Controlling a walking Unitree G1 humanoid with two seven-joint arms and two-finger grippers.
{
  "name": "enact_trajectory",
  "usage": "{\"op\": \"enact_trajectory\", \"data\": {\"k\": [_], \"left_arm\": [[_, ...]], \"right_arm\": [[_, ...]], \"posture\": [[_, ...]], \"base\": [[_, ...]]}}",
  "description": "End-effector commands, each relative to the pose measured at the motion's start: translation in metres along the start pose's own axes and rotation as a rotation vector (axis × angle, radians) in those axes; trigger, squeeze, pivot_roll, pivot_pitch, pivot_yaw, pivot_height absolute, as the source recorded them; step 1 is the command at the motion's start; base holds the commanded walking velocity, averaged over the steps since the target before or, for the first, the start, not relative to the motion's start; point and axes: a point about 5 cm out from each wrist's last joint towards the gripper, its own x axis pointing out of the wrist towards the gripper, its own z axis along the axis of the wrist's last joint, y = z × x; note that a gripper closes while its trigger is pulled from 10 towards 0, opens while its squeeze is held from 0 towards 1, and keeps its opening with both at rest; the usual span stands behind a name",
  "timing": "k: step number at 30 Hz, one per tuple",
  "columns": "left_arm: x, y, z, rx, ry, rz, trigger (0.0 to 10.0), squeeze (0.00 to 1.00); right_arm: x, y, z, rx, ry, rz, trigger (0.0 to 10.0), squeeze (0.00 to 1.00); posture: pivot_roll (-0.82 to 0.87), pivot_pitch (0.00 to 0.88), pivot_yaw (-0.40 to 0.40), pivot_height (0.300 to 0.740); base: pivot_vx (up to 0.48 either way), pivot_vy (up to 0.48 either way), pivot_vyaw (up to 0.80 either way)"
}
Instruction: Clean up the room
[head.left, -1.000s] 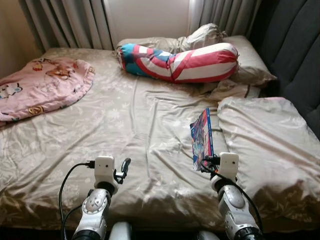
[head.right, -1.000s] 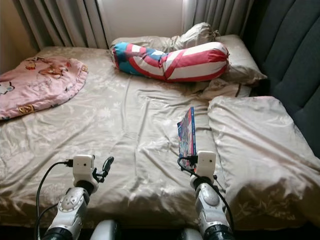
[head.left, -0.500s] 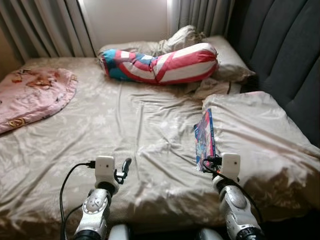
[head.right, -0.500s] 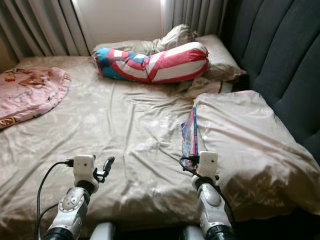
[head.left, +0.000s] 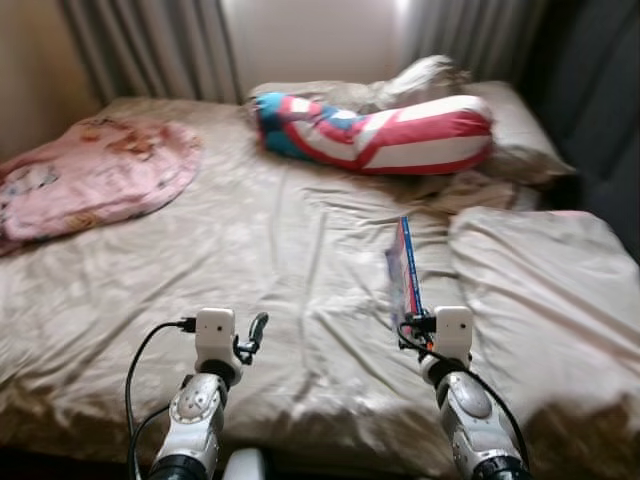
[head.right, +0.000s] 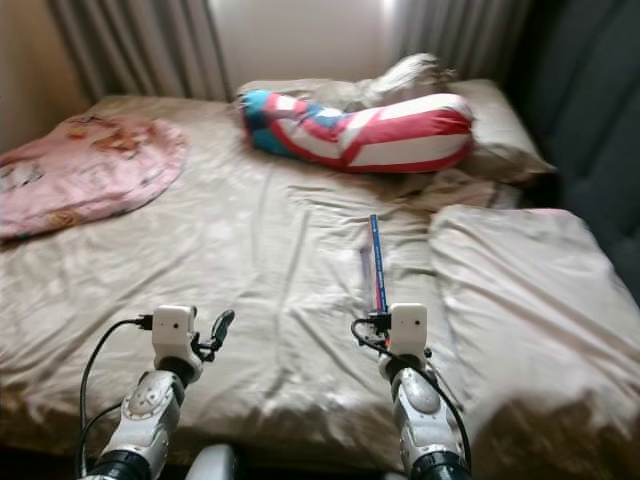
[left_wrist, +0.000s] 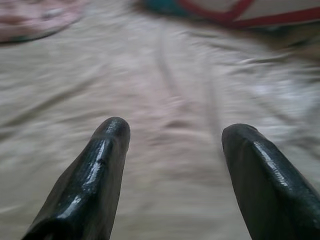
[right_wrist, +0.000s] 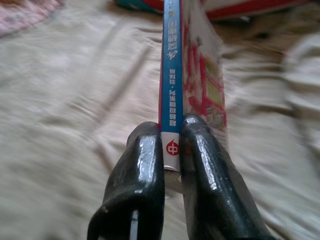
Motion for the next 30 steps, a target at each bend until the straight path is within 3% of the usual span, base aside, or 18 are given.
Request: {"op": "enact_trajectory", "data": {"k": [1, 9, 15, 19, 30], "left_arm": [[0.003, -0.008, 0.002, -0.011, -0.006, -0.022, 10.0, 0.00], [0.003, -0.009, 0.002, -0.013, -0.010, -0.035, 10.0, 0.00], [0.002, -0.005, 0.007, -0.009, -0.035, -0.046, 10.0, 0.00], [0.002, -0.003, 0.013, 0.001, -0.063, -0.057, 10.0, 0.00], [-0.012, 0.007, 0.023, 0.047, -0.101, -0.082, 10.0, 0.00]], "right_arm": [[0.000, -0.005, 0.002, -0.007, -0.011, -0.003, 10.0, 0.00], [0.004, -0.012, 0.002, 0.060, 0.030, -0.047, 10.0, 0.00], [0.010, -0.029, 0.009, 0.177, 0.037, -0.147, 10.0, 0.00], [0.009, -0.037, -0.002, 0.316, 0.136, -0.190, 10.0, 0.00], [0.023, -0.022, 0.016, 0.336, 0.124, -0.031, 10.0, 0.00]], "posture": [[-0.06, 0.009, -0.026, 0.626], [-0.05, 0.024, -0.028, 0.626], [-0.03, 0.047, -0.022, 0.626], [0.00, 0.058, -0.013, 0.626], [0.06, 0.119, 0.028, 0.626]], "base": [[0.000, 0.000, 0.00], [0.000, 0.000, 0.00], [0.000, 0.000, 0.00], [0.000, 0.000, 0.00], [0.000, 0.000, 0.00]]}}
